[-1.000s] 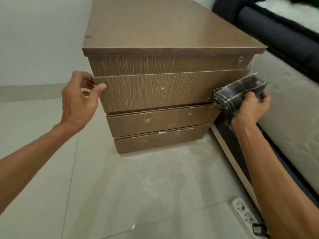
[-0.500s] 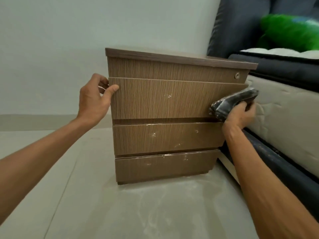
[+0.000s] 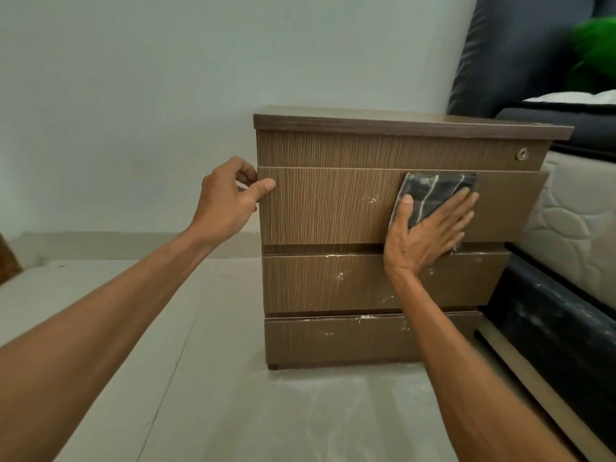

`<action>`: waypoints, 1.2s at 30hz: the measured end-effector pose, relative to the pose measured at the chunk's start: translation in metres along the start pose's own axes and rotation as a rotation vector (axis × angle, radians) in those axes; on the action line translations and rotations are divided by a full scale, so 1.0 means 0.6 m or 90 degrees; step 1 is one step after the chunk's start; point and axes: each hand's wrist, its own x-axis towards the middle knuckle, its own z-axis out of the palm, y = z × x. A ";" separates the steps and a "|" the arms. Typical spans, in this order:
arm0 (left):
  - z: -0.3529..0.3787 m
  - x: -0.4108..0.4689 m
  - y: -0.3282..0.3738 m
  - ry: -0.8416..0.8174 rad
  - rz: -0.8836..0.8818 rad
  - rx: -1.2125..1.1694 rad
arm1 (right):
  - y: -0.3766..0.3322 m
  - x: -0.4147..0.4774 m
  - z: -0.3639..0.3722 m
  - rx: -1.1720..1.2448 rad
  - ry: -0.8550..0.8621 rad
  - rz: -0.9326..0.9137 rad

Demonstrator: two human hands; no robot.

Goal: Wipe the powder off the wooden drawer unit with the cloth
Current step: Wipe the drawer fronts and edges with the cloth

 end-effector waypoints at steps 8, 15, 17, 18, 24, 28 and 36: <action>0.006 -0.006 -0.009 -0.003 -0.043 -0.021 | -0.084 -0.103 0.051 -0.068 -0.064 -0.164; -0.001 0.001 0.005 -0.015 -0.124 -0.134 | -0.152 -0.169 0.091 -0.087 -0.145 -0.378; -0.007 0.001 0.007 -0.026 -0.128 -0.118 | -0.165 -0.181 0.094 -0.080 -0.161 -0.437; -0.009 0.002 0.008 -0.032 -0.136 -0.103 | -0.170 -0.184 0.095 -0.073 -0.166 -0.466; -0.034 0.010 0.010 -0.069 -0.252 -0.179 | -0.188 -0.179 0.077 -0.079 -0.204 -0.666; -0.045 -0.009 -0.003 -0.087 -0.294 -0.157 | -0.196 -0.175 0.031 -0.071 -0.339 -0.785; 0.009 -0.090 -0.017 -0.023 -0.161 0.070 | -0.117 -0.195 -0.072 -0.120 -0.477 -0.767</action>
